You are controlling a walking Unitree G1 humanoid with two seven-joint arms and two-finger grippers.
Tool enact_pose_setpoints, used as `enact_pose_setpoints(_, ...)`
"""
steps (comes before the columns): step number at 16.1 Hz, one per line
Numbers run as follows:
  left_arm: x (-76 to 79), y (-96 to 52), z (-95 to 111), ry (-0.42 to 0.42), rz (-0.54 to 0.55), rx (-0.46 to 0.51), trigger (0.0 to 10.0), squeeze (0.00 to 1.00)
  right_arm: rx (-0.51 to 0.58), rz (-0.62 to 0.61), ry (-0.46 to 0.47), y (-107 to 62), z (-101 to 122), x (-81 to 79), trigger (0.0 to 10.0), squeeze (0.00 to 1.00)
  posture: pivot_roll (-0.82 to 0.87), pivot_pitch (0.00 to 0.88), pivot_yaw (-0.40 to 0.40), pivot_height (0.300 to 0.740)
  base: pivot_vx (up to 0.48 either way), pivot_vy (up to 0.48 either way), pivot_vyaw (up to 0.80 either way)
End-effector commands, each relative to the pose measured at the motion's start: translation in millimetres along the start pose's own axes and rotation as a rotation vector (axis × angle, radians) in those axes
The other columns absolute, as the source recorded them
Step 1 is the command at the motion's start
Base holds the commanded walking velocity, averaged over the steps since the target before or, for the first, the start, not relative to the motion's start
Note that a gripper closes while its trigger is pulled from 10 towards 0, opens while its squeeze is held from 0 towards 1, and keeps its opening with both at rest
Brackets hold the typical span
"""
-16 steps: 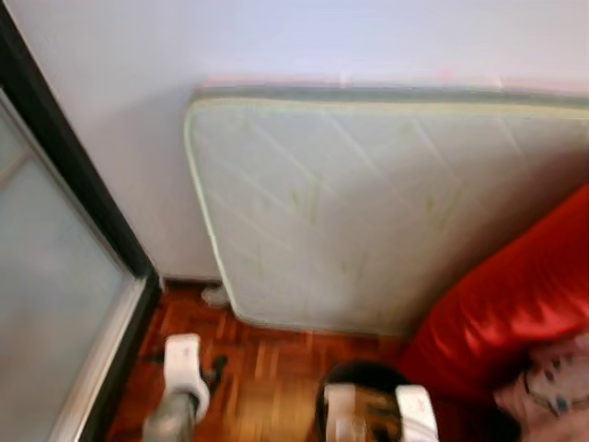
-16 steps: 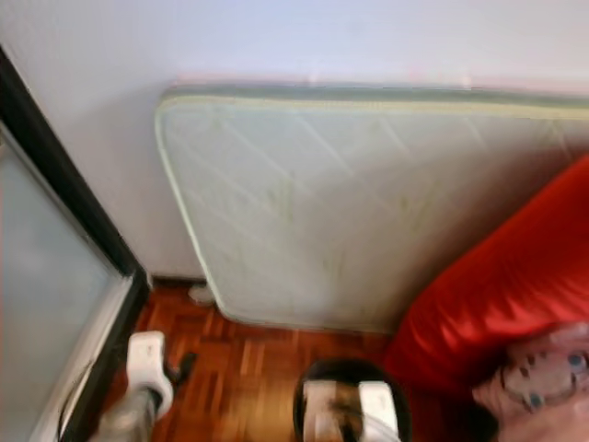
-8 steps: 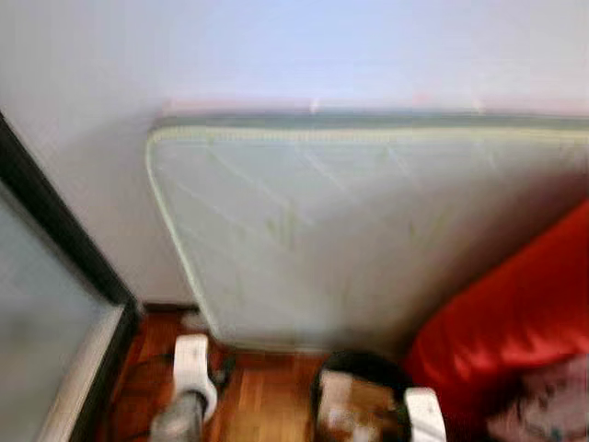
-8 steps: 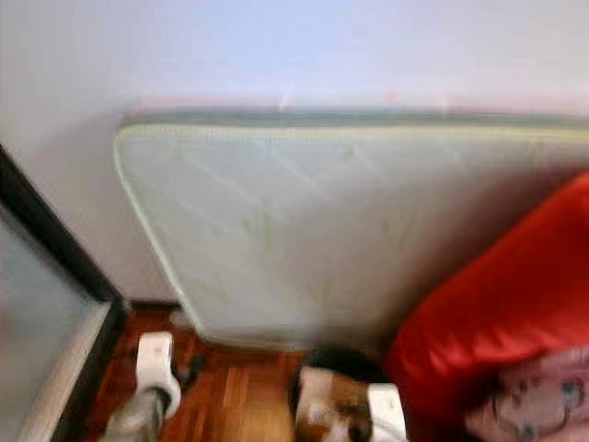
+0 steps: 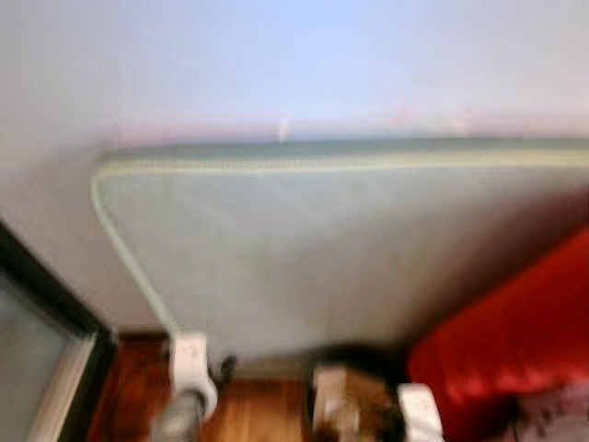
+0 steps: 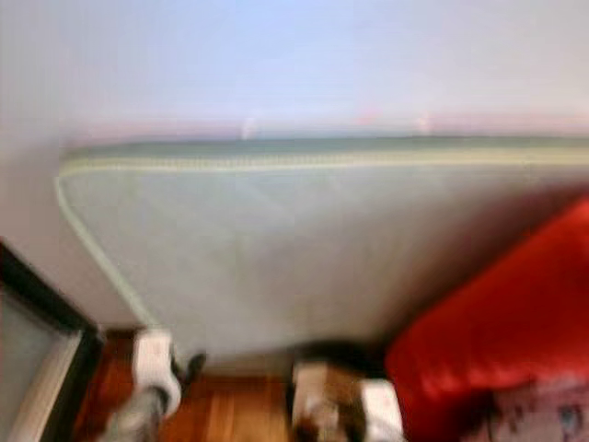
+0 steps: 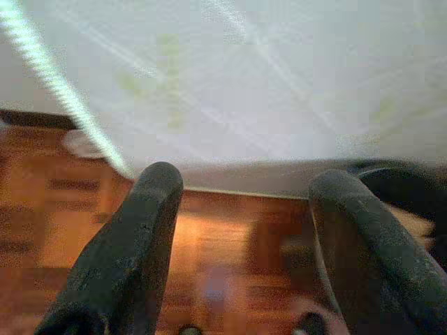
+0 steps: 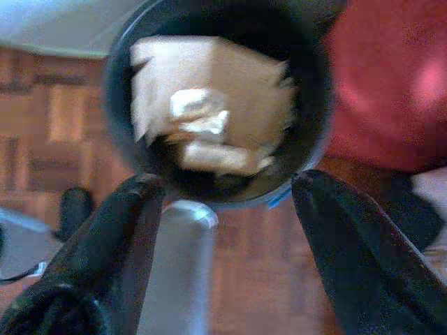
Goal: Clean up the room
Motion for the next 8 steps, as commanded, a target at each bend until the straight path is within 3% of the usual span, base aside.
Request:
enact_pose_setpoints(1, -14.6, -3.6, -4.6, 0.015, 0.035, -0.023, 10.0, 0.0, 0.002, 0.026, 0.007, 1.4, 1.6, -10.4, 10.0, 0.0, 0.04, 0.09, -0.043, 0.74, 0.36, 0.0, 0.0)
enact_pose_setpoints(4, -14.4, -3.8, -5.3, 0.022, 0.033, -0.026, 10.0, 0.0, -0.001, 0.031, 0.003, 1.4, 1.3, -10.8, 10.0, 0.0, 0.04, 0.09, -0.042, 0.74, 0.361, 0.0, 0.0)
enact_pose_setpoints(8, -15.5, -4.6, -7.3, 0.02, 0.039, -0.032, 10.0, 0.0, -0.004, 0.032, 0.001, 1.5, 1.4, -10.8, 10.0, 0.0, 0.04, 0.09, -0.043, 0.74, 0.0, 0.0, 0.0)
Point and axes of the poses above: a point about 5 cm out from each wrist's last joint towards the gripper, its own y axis pointing out of the wrist towards the gripper, its own z axis along the axis of the wrist's last joint, x = y × z, the point moved 4 cm from there along y, pointing out of the wrist towards the gripper, and after that the axes turned 1 degree about -y, right-handed, at the moved point
